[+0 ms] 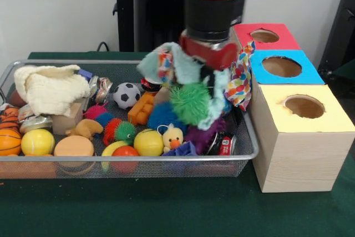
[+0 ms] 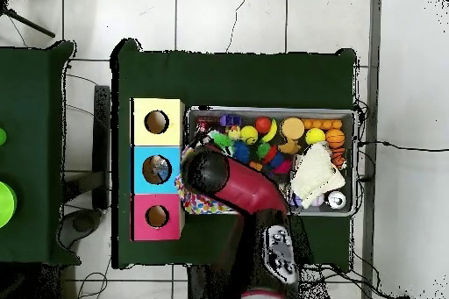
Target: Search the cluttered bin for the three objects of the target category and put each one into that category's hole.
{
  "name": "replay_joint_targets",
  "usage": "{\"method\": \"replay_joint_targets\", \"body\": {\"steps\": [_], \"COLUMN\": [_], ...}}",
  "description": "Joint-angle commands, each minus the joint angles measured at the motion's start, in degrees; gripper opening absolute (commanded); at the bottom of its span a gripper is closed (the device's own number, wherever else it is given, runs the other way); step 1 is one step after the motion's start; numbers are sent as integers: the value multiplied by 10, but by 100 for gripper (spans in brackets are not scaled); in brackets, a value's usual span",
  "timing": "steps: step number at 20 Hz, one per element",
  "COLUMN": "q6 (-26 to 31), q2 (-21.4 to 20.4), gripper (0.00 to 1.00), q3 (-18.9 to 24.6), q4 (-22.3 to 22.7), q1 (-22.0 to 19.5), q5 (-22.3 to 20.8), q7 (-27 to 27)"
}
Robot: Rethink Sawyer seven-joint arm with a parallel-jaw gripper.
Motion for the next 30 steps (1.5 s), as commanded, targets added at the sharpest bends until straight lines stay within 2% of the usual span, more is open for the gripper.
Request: {"method": "replay_joint_targets", "body": {"steps": [1, 5, 8, 9, 13, 15, 18, 22, 25, 28, 30], "q6": [189, 176, 133, 118, 96, 92, 100, 106, 114, 114, 102], "q2": [10, 7, -20, -29, -36, -52, -59, -72, -84, -85, -77], "gripper": [0, 0, 0, 100, 100, 100, 100, 100, 100, 100, 100], "q3": [-164, -155, -100, -83, -74, -51, -53, -54, -39, 20, 57], "q4": [-79, -67, -25, -16, -11, 2, 0, -2, -9, -15, -22], "q1": [129, 137, 92, 80, 73, 52, 41, 16, -34, -124, -177], "q5": [106, 122, 121, 107, 84, 83, 71, 44, 13, -20, -51], "q7": [402, 414, 349, 340, 314, 290, 283, 245, 173, 67, 23]}}
